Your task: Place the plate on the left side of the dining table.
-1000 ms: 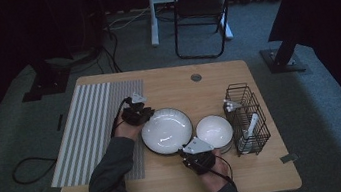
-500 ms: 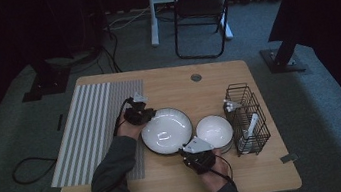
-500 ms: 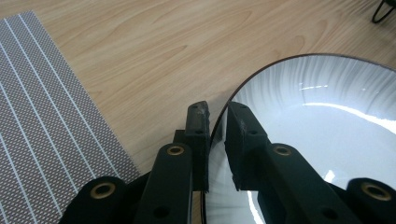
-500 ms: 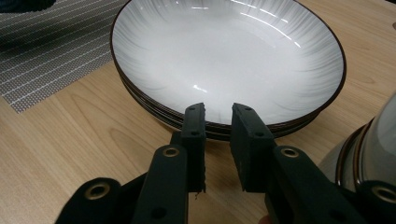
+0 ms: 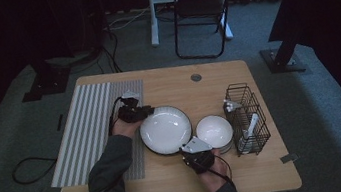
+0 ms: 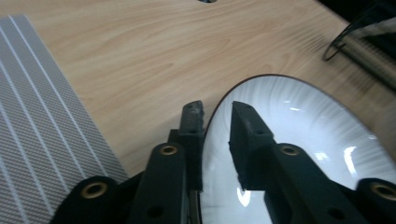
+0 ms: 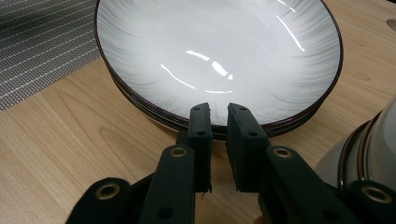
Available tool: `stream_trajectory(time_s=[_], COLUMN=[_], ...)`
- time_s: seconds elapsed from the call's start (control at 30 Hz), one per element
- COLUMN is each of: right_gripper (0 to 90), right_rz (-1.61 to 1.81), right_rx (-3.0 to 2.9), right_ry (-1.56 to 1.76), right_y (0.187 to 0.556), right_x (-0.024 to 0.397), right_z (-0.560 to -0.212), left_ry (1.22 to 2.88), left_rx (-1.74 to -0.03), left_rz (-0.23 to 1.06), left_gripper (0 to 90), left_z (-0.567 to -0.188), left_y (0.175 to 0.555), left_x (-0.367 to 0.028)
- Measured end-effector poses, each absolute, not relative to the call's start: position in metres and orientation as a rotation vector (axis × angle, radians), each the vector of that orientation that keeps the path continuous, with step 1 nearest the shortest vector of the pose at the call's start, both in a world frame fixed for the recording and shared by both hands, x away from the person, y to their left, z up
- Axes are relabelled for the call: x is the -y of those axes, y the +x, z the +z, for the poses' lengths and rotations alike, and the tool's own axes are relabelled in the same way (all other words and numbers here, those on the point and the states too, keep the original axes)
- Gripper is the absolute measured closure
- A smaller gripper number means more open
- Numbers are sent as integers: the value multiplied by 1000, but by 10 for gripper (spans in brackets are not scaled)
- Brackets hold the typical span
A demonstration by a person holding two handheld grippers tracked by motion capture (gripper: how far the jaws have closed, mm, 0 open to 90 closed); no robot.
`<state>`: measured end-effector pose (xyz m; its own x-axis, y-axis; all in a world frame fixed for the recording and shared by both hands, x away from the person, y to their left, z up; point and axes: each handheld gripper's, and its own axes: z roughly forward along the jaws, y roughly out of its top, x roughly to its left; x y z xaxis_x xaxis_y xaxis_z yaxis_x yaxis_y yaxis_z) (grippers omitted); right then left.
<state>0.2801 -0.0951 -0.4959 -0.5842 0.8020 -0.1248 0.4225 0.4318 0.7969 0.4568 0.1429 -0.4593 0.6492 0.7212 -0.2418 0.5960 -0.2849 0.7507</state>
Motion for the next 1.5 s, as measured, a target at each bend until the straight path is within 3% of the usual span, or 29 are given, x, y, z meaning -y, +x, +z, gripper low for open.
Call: stream_trajectory(time_s=[0.4, 0.7, 1.0, 1.3, 1.5], right_gripper=[838, 860, 882, 888, 891], right_rz=[1003, 993, 989, 975, 978], right_rx=[-2186, -2179, -2163, -2163, -2157], right_ry=[1026, 1018, 1009, 1007, 994], right_y=[280, 280, 280, 279, 280], right_x=[94, 94, 93, 94, 94], right_z=[-497, -497, -496, -497, -498], left_ry=[1943, 1936, 2002, 1877, 1855], left_rx=[-1075, -1093, -1118, -1117, -1132], left_rz=[-33, -123, -119, -297, -328], left_gripper=[647, 620, 621, 622, 622], left_z=[-466, -468, -473, -480, -484], left_y=[461, 464, 465, 471, 471], left_x=[-156, -163, -162, -176, -177])
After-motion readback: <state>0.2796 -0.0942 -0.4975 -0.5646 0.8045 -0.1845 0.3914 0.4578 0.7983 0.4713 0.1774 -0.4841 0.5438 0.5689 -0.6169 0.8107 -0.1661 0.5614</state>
